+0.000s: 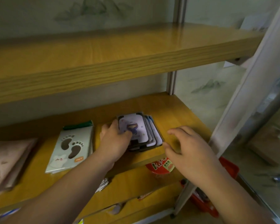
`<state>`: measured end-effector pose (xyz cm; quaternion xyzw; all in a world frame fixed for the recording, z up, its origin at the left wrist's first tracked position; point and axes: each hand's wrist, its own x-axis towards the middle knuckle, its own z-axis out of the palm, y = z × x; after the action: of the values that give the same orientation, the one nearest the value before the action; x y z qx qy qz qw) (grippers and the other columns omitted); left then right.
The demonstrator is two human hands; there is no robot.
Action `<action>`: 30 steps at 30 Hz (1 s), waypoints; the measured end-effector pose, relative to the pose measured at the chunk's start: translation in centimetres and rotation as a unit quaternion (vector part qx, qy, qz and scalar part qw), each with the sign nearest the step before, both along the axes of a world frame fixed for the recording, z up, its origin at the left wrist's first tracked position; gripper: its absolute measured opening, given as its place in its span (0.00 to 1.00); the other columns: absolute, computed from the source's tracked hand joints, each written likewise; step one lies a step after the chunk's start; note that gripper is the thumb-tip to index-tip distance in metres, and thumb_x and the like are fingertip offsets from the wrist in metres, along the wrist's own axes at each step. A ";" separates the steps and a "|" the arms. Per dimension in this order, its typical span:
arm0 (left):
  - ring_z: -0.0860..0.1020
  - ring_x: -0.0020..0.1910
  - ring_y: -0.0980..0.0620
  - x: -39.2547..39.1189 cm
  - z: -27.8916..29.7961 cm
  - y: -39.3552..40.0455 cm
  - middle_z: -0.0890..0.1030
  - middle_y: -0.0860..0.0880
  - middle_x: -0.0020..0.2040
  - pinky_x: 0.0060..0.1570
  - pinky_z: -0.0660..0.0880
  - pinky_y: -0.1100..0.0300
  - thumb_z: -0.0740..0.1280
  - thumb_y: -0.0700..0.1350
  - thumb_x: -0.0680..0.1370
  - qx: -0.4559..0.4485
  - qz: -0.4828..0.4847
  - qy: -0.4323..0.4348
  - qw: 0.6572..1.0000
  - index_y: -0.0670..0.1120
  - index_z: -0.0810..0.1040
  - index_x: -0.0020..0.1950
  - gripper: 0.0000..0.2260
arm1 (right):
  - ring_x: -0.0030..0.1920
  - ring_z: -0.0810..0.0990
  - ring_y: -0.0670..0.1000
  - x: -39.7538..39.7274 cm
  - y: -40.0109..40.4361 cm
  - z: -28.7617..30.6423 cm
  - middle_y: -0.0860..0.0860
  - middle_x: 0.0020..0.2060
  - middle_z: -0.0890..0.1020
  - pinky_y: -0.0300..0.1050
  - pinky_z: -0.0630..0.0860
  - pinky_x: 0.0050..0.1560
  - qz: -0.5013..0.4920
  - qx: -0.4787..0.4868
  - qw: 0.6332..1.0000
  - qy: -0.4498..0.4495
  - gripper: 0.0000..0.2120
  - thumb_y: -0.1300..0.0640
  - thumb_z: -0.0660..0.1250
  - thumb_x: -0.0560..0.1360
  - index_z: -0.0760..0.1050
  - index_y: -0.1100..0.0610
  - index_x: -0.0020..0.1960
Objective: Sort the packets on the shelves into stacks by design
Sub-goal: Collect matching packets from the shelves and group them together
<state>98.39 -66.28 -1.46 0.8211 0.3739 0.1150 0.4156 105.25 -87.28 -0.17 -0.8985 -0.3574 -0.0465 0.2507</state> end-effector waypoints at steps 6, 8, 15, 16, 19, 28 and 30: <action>0.56 0.76 0.47 -3.0 1.6 0.6 0.61 0.47 0.78 0.72 0.58 0.49 0.65 0.54 0.79 0.161 -0.053 0.003 0.986 0.52 0.58 0.80 0.32 | 0.55 0.77 0.47 0.6 2.9 0.5 0.44 0.61 0.75 0.41 0.76 0.50 0.049 0.023 0.998 -0.011 0.22 0.41 0.62 0.77 0.73 0.49 0.67; 0.56 0.75 0.51 -4.4 1.9 0.9 0.62 0.48 0.78 0.72 0.57 0.52 0.65 0.53 0.79 0.214 -0.064 -0.016 0.975 0.51 0.58 0.80 0.32 | 0.57 0.77 0.49 0.3 4.4 0.6 0.45 0.60 0.75 0.42 0.74 0.50 0.065 0.038 0.997 -0.009 0.21 0.41 0.62 0.77 0.74 0.49 0.66; 0.57 0.74 0.53 -11.6 2.4 3.9 0.66 0.45 0.78 0.73 0.54 0.61 0.70 0.48 0.76 0.333 -0.048 -0.004 0.942 0.45 0.62 0.79 0.34 | 0.60 0.74 0.46 -3.5 10.9 1.0 0.44 0.62 0.76 0.42 0.74 0.53 0.145 0.065 0.987 -0.001 0.22 0.40 0.60 0.76 0.73 0.46 0.67; 0.58 0.75 0.52 -13.0 2.5 4.5 0.66 0.45 0.78 0.73 0.52 0.63 0.71 0.47 0.76 0.334 -0.042 -0.004 0.942 0.45 0.63 0.79 0.33 | 0.60 0.74 0.46 -4.3 11.8 1.2 0.43 0.62 0.75 0.43 0.75 0.54 0.155 0.066 0.986 0.002 0.21 0.40 0.61 0.76 0.72 0.46 0.67; 0.59 0.78 0.51 -17.3 2.6 6.0 0.63 0.49 0.80 0.75 0.55 0.57 0.69 0.50 0.76 0.331 -0.009 -0.007 0.944 0.47 0.62 0.79 0.33 | 0.59 0.75 0.47 -7.3 14.3 1.4 0.44 0.61 0.75 0.46 0.77 0.54 0.184 0.065 0.981 0.003 0.21 0.40 0.60 0.76 0.73 0.47 0.66; 0.58 0.79 0.52 -33.6 2.5 10.2 0.64 0.50 0.79 0.75 0.57 0.58 0.69 0.50 0.77 0.327 0.072 -0.006 0.942 0.47 0.63 0.79 0.32 | 0.56 0.76 0.46 -21.8 22.5 1.7 0.42 0.57 0.77 0.43 0.75 0.53 0.268 0.059 0.962 -0.004 0.17 0.44 0.64 0.75 0.76 0.47 0.62; 0.59 0.78 0.52 -38.2 2.4 11.4 0.66 0.49 0.78 0.75 0.56 0.60 0.70 0.48 0.76 0.324 0.087 -0.010 0.942 0.46 0.65 0.78 0.31 | 0.56 0.75 0.45 -26.3 24.3 1.5 0.41 0.57 0.76 0.43 0.75 0.54 0.288 0.058 0.956 -0.008 0.16 0.43 0.63 0.75 0.74 0.45 0.62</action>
<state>60.15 -54.89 0.96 0.8745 0.3824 0.2737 0.1188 78.95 -62.97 1.35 -0.7405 -0.6001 -0.0005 0.3025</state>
